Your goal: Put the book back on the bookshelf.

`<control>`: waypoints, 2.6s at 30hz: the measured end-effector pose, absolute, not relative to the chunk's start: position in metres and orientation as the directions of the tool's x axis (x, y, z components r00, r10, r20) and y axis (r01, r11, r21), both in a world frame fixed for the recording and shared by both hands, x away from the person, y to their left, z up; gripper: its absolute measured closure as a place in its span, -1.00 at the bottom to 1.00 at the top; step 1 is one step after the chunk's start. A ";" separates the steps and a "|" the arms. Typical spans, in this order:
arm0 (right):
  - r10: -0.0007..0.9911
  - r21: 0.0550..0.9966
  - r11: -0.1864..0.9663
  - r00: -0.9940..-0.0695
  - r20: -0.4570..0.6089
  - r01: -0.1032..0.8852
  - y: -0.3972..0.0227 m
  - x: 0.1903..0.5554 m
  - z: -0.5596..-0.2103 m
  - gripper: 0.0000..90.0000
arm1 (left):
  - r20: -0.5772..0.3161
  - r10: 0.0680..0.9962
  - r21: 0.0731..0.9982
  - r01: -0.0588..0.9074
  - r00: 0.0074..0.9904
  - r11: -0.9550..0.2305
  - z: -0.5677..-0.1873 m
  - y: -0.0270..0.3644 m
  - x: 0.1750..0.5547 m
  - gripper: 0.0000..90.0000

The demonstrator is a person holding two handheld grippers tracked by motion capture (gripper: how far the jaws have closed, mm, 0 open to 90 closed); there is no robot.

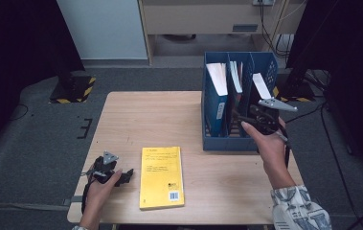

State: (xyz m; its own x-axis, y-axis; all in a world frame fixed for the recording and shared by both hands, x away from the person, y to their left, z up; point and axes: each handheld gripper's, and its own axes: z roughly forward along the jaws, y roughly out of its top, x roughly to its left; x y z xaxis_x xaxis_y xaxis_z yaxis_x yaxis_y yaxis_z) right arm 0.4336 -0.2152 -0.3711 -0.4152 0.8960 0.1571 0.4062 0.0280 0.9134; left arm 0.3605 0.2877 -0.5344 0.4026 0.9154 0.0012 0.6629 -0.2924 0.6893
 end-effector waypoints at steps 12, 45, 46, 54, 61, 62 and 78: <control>0.852 0.897 0.063 -0.491 0.179 0.437 -0.193 0.413 -0.413 -0.56 | 0.001 0.917 0.686 0.668 0.398 -0.290 -0.535 0.285 0.360 -0.97; 0.695 0.816 0.289 -0.696 0.181 0.501 -0.100 0.377 -0.478 -0.62 | -0.075 0.905 0.723 0.648 0.418 -0.239 -0.519 0.281 0.350 -0.84; 0.688 0.810 0.291 -0.700 0.193 0.509 -0.097 0.377 -0.479 -0.62 | -0.080 0.904 0.731 0.641 0.420 -0.233 -0.518 0.279 0.348 -0.83; 0.645 0.784 0.334 -0.734 0.215 0.523 -0.075 0.373 -0.491 -0.61 | -0.093 0.868 0.749 0.609 0.488 -0.263 -0.511 0.260 0.345 -0.82; 0.614 0.753 0.388 -0.758 0.220 0.532 -0.058 0.369 -0.505 -0.55 | -0.087 0.835 0.723 0.611 0.543 -0.322 -0.513 0.241 0.342 -0.66; 0.609 0.752 0.390 -0.762 0.223 0.532 -0.057 0.369 -0.507 -0.51 | -0.086 0.831 0.720 0.610 0.550 -0.329 -0.513 0.239 0.342 -0.60; 0.595 0.699 0.437 -0.765 0.247 0.566 -0.043 0.363 -0.529 -0.43 | -0.193 0.798 0.698 0.651 0.571 -0.297 -0.519 0.235 0.350 0.03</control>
